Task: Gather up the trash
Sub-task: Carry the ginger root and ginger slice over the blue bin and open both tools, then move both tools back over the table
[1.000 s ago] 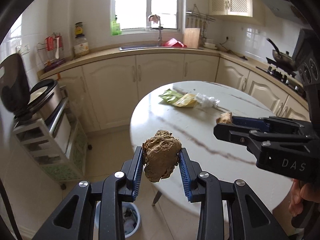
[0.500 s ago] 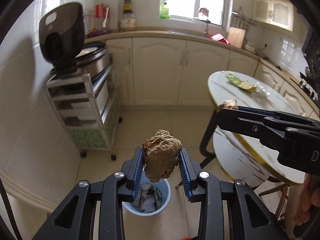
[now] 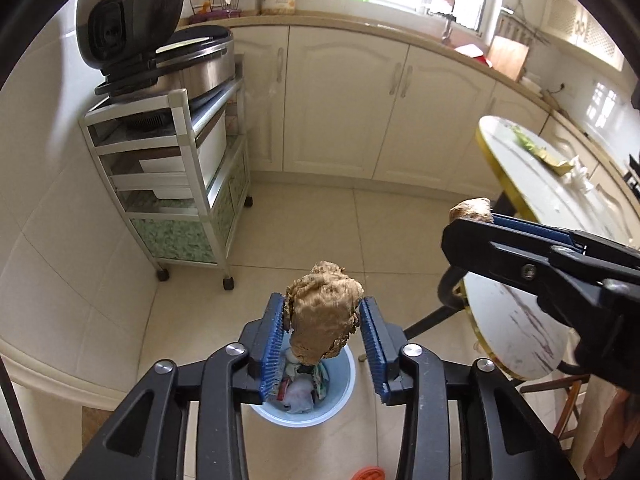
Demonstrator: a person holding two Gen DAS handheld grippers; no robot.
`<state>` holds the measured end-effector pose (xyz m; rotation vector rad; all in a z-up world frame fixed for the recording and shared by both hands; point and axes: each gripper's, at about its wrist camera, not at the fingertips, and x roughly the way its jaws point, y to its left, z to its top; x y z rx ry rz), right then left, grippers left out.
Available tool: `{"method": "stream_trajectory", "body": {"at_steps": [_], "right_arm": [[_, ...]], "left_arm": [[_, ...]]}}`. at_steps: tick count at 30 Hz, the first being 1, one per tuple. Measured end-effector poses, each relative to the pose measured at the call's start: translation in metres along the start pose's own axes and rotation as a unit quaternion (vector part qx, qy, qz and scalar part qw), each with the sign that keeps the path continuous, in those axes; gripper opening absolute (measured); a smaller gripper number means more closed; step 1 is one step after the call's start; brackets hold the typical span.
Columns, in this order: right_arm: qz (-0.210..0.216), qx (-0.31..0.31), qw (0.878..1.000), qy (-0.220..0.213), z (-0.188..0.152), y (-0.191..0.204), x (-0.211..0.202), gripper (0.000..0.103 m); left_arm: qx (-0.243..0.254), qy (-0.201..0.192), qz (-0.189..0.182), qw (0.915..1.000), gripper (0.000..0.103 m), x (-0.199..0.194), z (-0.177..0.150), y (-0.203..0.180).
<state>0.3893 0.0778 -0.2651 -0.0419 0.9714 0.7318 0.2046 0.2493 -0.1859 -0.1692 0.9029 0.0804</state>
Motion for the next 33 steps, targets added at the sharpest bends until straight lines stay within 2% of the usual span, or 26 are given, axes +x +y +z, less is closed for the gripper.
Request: {"method": "stream_trajectory", "body": {"at_steps": [1,3,5,12,14,16,25,30,33], "right_arm": [[0.000,0.002,1.000,0.002,0.002,-0.001,0.005,0.037],[0.002,0.007,1.000,0.007,0.005,-0.003,0.015,0.037],[0.004,0.008,1.000,0.012,0.007,-0.003,0.025,0.037],[0.022,0.011,1.000,0.015,0.008,0.002,0.037,0.040],[0.025,0.012,1.000,0.005,0.008,0.003,0.031,0.056],[0.026,0.010,1.000,-0.004,0.009,0.004,0.024,0.057],[0.012,0.013,0.998,-0.063,0.015,-0.014,-0.050,0.063],[-0.026,0.005,0.996,-0.087,0.011,-0.052,-0.106,0.067],[-0.072,-0.001,0.993,-0.098,0.008,-0.089,-0.139,0.070]], "left_arm": [[0.000,-0.001,-0.001,1.0000,0.043,0.003,0.005,0.000],[-0.001,-0.006,0.004,1.0000,0.057,0.008,0.011,0.000],[-0.001,-0.010,0.010,0.9999,0.060,0.014,0.011,0.000],[-0.008,-0.013,0.027,0.9995,0.060,0.010,0.007,0.006],[-0.007,-0.017,0.028,0.9994,0.060,0.002,0.005,0.004],[-0.003,-0.023,0.029,0.9993,0.061,-0.004,0.005,0.002],[0.024,-0.054,0.025,0.9980,0.061,-0.042,0.003,-0.036],[0.062,-0.076,0.013,0.9951,0.067,-0.063,0.007,-0.084],[0.097,-0.080,0.003,0.9921,0.070,-0.069,0.013,-0.123]]}}
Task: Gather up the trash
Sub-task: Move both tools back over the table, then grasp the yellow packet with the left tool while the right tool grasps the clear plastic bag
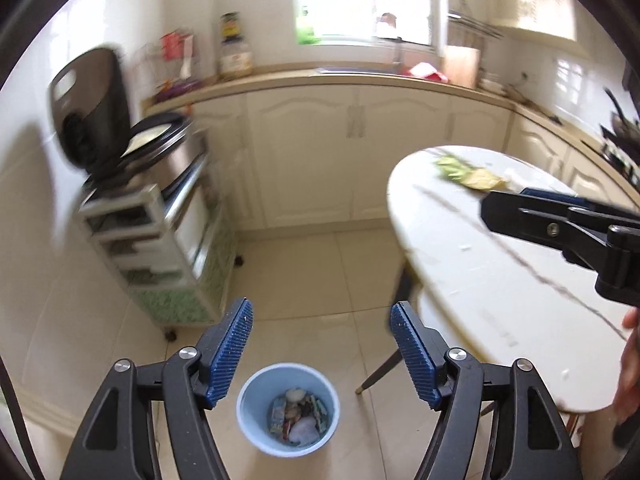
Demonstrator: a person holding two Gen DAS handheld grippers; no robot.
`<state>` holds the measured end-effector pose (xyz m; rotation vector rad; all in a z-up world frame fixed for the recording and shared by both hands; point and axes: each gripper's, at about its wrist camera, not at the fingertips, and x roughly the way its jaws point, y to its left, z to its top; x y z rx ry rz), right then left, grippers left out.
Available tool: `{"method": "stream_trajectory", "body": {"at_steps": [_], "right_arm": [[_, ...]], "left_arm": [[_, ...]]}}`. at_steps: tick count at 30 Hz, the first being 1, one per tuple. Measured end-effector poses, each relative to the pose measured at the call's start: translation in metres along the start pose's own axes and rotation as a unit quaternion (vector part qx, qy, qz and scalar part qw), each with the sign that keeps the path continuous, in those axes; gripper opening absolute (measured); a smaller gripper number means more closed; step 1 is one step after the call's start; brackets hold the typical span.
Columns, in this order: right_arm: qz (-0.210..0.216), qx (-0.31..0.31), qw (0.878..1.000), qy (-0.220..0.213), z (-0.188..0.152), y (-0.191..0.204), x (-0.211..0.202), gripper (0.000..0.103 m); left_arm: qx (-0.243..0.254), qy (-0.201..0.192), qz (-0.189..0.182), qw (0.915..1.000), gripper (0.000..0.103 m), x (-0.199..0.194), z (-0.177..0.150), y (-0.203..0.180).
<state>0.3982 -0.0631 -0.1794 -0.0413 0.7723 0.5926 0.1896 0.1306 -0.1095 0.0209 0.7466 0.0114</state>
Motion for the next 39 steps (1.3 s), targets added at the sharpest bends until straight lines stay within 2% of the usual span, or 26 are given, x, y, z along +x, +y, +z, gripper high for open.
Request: {"method": "stream_trajectory", "body": {"at_steps": [3,6,8,11,17,21,26,28,30,32,33,39], "right_arm": [[-0.056,0.001,0.998,-0.003,0.002,-0.048,-0.020,0.071],[-0.108,0.013,0.994,0.004,0.003,-0.101,-0.029,0.071],[-0.128,0.022,0.991,0.017,0.003,-0.133,-0.028,0.071],[-0.154,0.034,0.987,0.032,0.004,-0.174,-0.020,0.071],[-0.148,-0.001,0.987,0.069,0.013,-0.222,0.020,0.072],[-0.122,-0.039,0.989,0.080,0.021,-0.226,0.049,0.074],[-0.112,-0.075,0.987,0.090,0.028,-0.227,0.080,0.076],[-0.094,-0.062,0.989,0.100,0.029,-0.234,0.091,0.070],[-0.069,-0.052,0.990,0.110,0.027,-0.241,0.096,0.055],[-0.062,-0.050,0.991,0.109,0.025,-0.244,0.093,0.027],[-0.063,-0.050,0.991,0.111,0.024,-0.246,0.091,0.022],[-0.079,-0.018,0.991,0.103,0.015,-0.269,0.063,0.021]], "left_arm": [[0.033,0.000,-0.020,0.9993,0.076,0.004,0.018,-0.039],[0.058,0.007,-0.031,0.9978,0.077,0.015,0.036,-0.072],[0.070,0.014,-0.048,0.9963,0.078,0.029,0.051,-0.090],[0.086,0.024,-0.055,0.9945,0.078,0.051,0.071,-0.114],[0.108,0.044,-0.070,0.9907,0.078,0.107,0.110,-0.147],[0.116,0.051,-0.075,0.9891,0.078,0.139,0.124,-0.153],[0.116,0.064,-0.074,0.9885,0.079,0.175,0.134,-0.150],[0.110,0.068,-0.077,0.9887,0.080,0.183,0.134,-0.148],[0.101,0.073,-0.086,0.9884,0.080,0.191,0.138,-0.146],[0.096,0.073,-0.088,0.9888,0.080,0.198,0.142,-0.145],[0.098,0.071,-0.088,0.9888,0.080,0.200,0.145,-0.146],[0.112,0.044,-0.100,0.9877,0.080,0.202,0.154,-0.168]]}}
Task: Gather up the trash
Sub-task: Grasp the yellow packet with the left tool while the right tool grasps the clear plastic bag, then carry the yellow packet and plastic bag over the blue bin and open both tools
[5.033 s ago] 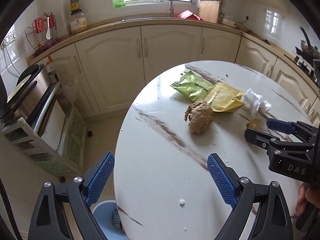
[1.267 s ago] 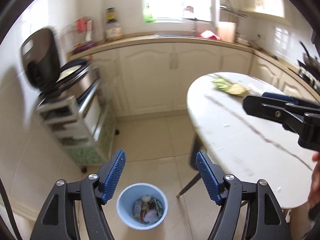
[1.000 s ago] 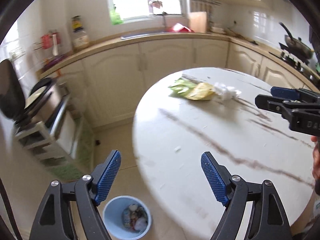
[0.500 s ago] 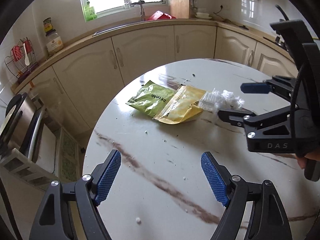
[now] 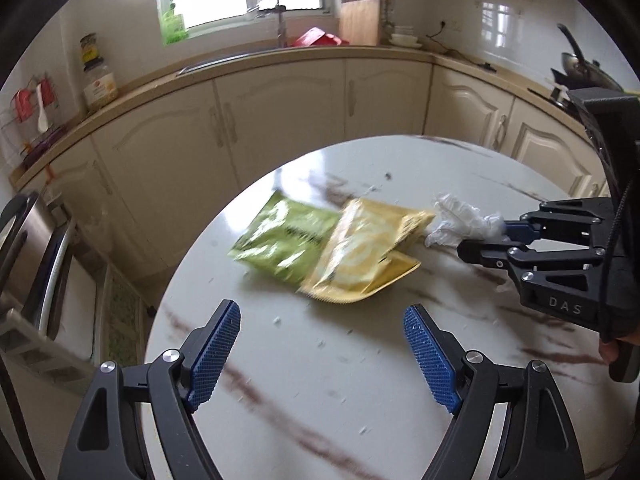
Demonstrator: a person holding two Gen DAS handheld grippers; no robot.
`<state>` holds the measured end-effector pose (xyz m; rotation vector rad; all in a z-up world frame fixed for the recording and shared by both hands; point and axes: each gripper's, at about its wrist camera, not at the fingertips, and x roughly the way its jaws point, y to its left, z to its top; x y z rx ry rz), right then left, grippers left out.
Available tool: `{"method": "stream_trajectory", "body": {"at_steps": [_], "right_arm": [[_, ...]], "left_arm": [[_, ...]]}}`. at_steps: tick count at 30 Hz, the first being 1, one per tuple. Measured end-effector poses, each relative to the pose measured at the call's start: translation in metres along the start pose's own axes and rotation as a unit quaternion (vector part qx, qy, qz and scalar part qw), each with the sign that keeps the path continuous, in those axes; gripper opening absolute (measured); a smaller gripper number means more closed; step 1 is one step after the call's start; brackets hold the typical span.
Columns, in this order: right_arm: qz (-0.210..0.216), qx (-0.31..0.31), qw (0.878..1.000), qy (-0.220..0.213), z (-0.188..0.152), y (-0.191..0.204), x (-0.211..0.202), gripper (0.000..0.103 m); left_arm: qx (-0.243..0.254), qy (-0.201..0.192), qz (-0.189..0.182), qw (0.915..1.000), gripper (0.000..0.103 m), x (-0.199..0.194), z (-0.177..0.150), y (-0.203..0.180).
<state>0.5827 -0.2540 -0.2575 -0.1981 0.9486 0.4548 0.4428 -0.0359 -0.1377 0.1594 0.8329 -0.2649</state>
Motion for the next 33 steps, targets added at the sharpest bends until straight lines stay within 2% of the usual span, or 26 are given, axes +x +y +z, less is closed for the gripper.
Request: {"method": "stream_trajectory", "body": {"at_steps": [3,7,8,9,11,12,14,16,19,23,26,30,33], "right_arm": [[0.014,0.027,1.000,-0.004,-0.006,-0.015,-0.012,0.021],[0.023,0.049,0.999,-0.006,-0.014,-0.027,-0.024,0.021],[0.027,0.054,0.998,-0.005,-0.016,-0.030,-0.025,0.021],[0.030,0.060,0.998,-0.007,-0.019,-0.033,-0.028,0.021],[0.032,0.063,0.997,-0.008,-0.022,-0.035,-0.032,0.021],[0.030,0.065,0.997,-0.008,-0.024,-0.036,-0.033,0.021],[0.031,0.072,0.997,-0.008,-0.028,-0.035,-0.037,0.021],[0.021,0.073,0.997,-0.012,-0.030,-0.033,-0.042,0.021],[0.021,0.076,0.997,-0.019,-0.031,-0.026,-0.053,0.021],[0.027,0.073,0.996,-0.035,-0.035,-0.009,-0.077,0.021],[0.030,0.063,0.996,-0.049,-0.037,0.012,-0.101,0.021],[0.047,0.052,0.995,-0.064,-0.037,0.051,-0.128,0.021],[0.069,0.034,0.995,-0.070,-0.037,0.091,-0.143,0.021]], "left_arm": [[0.030,-0.004,0.003,0.9995,0.080,0.015,0.011,-0.021],[0.047,0.014,0.011,0.9987,0.079,0.043,0.021,-0.041],[0.049,0.020,0.014,0.9985,0.074,0.050,0.023,-0.044],[0.045,0.028,0.011,0.9986,0.059,0.056,0.025,-0.047],[0.039,0.041,0.005,0.9984,0.037,0.066,0.027,-0.050],[0.047,0.038,0.019,0.9980,0.019,0.066,0.029,-0.050],[0.059,0.039,0.006,0.9975,0.013,0.062,0.027,-0.053],[0.042,0.038,-0.019,0.9982,0.013,0.055,0.023,-0.051],[0.031,0.026,-0.026,0.9988,0.012,0.039,0.018,-0.049],[-0.010,-0.006,-0.062,0.9980,0.012,-0.004,0.002,-0.038],[-0.029,-0.021,-0.072,0.9968,0.012,-0.037,-0.017,-0.029],[-0.041,-0.046,-0.071,0.9956,0.012,-0.084,-0.048,-0.010],[-0.045,-0.057,-0.053,0.9959,0.012,-0.117,-0.083,0.010]]}}
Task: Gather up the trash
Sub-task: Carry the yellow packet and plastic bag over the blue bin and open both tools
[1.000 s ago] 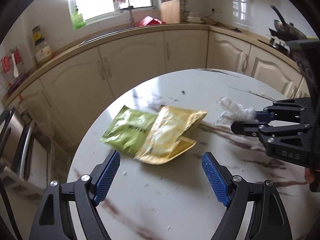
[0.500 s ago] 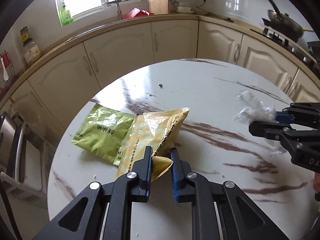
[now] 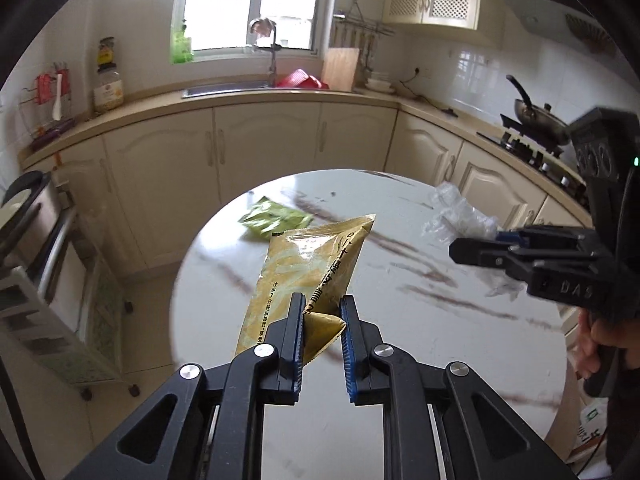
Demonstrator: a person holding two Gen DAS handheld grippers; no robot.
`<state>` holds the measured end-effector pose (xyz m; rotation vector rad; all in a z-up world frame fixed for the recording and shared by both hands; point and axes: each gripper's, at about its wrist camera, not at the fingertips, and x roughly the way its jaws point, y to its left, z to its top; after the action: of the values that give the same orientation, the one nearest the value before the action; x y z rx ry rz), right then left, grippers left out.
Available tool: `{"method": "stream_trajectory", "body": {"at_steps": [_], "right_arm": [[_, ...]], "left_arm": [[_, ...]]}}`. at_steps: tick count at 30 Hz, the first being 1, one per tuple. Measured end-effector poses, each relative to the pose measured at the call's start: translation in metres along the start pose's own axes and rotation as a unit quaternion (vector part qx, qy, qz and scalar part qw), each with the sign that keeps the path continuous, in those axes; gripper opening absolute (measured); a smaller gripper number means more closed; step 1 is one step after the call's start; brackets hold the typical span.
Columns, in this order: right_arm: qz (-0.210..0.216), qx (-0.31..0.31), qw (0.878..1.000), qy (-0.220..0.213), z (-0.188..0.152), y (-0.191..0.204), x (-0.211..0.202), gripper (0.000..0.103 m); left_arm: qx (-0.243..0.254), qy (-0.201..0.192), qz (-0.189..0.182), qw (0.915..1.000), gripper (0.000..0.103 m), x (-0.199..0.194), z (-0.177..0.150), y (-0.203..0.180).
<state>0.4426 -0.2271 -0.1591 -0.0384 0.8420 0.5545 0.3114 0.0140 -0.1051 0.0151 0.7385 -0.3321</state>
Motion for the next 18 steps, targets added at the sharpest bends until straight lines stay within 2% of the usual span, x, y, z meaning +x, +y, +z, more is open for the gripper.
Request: {"method": "stream_trajectory", "body": {"at_steps": [4,7,10,13,18], "right_arm": [[0.045,-0.025,0.999,0.001,-0.002,0.073,0.005,0.021],[0.083,-0.038,0.996,0.005,-0.006,0.127,0.022,0.021],[0.112,-0.047,0.992,0.019,-0.012,0.177,0.049,0.021],[0.129,-0.062,0.989,0.039,-0.021,0.220,0.077,0.021],[0.137,-0.065,0.986,0.073,-0.034,0.267,0.135,0.021]], "left_arm": [[-0.016,0.007,0.030,0.9994,0.012,-0.038,-0.047,0.028],[-0.037,0.018,0.068,0.9968,0.012,-0.063,-0.088,0.058],[-0.077,0.029,0.076,0.9937,0.012,-0.084,-0.129,0.089],[-0.103,0.041,0.106,0.9882,0.012,-0.098,-0.164,0.117],[-0.149,0.066,0.115,0.9798,0.012,-0.101,-0.203,0.162]]}}
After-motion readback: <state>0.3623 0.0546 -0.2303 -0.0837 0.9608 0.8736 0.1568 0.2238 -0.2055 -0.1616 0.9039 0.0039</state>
